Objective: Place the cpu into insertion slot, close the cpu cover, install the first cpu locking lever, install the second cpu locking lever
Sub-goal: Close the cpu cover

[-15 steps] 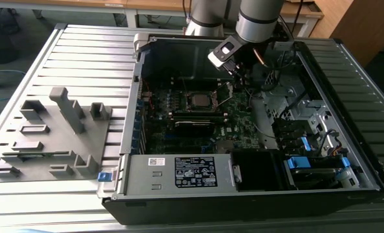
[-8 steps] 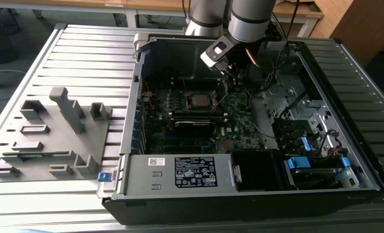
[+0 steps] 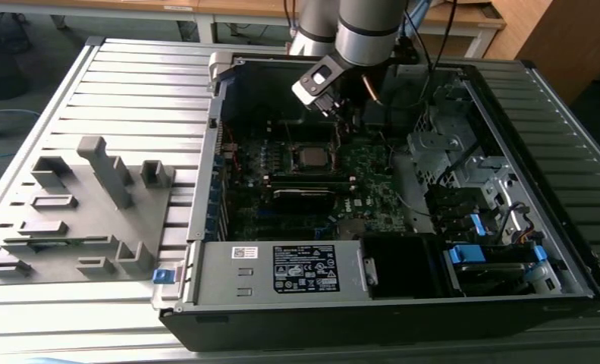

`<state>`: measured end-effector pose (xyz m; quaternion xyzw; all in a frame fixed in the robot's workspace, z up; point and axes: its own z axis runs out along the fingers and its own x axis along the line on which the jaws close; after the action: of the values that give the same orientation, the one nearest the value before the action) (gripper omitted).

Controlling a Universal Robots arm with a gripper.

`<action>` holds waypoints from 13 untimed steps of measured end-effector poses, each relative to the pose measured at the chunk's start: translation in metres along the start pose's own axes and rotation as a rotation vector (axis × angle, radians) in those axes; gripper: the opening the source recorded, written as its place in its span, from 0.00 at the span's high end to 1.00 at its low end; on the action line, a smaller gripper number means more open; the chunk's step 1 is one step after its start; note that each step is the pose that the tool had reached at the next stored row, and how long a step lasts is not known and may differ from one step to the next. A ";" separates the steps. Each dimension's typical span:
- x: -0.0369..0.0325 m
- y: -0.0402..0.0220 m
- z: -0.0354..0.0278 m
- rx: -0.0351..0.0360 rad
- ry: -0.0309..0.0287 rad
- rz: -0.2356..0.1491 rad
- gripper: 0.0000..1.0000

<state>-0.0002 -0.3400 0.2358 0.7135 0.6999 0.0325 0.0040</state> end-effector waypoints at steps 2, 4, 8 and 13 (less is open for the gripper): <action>-0.0001 -0.0056 0.0001 0.0000 0.0002 0.000 0.89; -0.0002 -0.0100 0.0004 0.0000 0.0001 0.000 0.89; -0.0003 -0.0118 0.0005 0.0001 -0.0001 0.000 0.89; -0.0003 -0.0118 0.0006 0.0000 0.0001 0.000 0.89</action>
<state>-0.0119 -0.3400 0.2345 0.7135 0.6999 0.0325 0.0040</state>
